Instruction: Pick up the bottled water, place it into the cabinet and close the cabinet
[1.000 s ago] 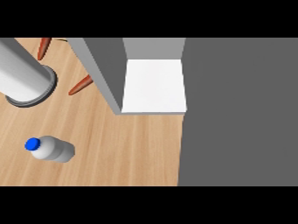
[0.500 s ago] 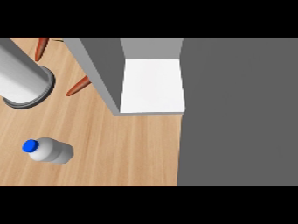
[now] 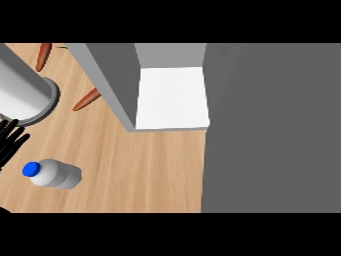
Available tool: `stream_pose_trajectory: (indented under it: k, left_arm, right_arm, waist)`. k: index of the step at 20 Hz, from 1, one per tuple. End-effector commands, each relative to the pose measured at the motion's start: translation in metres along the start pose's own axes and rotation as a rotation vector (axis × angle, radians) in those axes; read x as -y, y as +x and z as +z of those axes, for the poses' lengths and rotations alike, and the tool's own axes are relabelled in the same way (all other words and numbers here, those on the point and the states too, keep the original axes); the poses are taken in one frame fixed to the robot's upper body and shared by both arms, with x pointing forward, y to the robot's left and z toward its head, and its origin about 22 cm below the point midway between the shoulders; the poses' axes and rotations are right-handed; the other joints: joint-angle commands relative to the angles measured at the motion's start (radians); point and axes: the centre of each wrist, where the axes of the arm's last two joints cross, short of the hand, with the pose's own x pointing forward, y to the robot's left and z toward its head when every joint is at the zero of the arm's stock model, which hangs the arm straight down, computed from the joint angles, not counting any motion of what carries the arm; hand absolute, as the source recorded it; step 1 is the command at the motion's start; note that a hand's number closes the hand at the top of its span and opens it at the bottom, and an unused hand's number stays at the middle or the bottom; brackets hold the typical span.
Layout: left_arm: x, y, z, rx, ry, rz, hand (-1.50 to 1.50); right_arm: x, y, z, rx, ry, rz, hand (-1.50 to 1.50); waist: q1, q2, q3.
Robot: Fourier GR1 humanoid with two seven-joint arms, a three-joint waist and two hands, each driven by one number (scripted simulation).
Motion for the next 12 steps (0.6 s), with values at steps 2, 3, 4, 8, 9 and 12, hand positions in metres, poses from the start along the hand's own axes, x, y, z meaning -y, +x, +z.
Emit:
stream_pose_trajectory:
  k: [2,3,4,8,9,12]
  left_arm:
    - [0.000,-0.047,-0.009,-0.065,-0.004,0.045,-1.50]
    - [-0.006,-0.043,-0.021,-0.063,0.019,0.051,-1.50]
    - [-0.015,-0.050,0.001,-0.064,0.036,0.046,-1.50]
    - [-0.012,-0.077,0.001,-0.085,0.029,0.058,-1.50]
    - [-0.004,-0.079,-0.030,-0.080,0.012,0.059,-1.50]
    - [0.002,-0.092,-0.034,-0.093,-0.053,0.083,-1.50]
  right_arm:
    - [-0.007,0.037,0.007,0.042,0.019,0.030,-1.50]
    - [-0.011,0.047,0.007,0.055,0.008,0.018,-1.50]
    - [-0.007,0.044,0.014,0.041,0.022,0.035,-1.50]
    - [-0.014,0.030,0.021,0.043,0.015,0.019,-1.50]
    - [-0.013,0.041,0.014,0.061,0.017,0.024,-1.50]
    - [-0.004,0.035,0.018,0.043,0.013,0.040,-1.50]
  waist:
    - [0.000,0.001,-0.001]
    - [-0.003,0.002,-0.001]
    - [-0.006,-0.001,-0.001]
    - [-0.013,-0.003,-0.001]
    - [-0.014,0.004,-0.003]
    - [-0.009,0.005,-0.001]
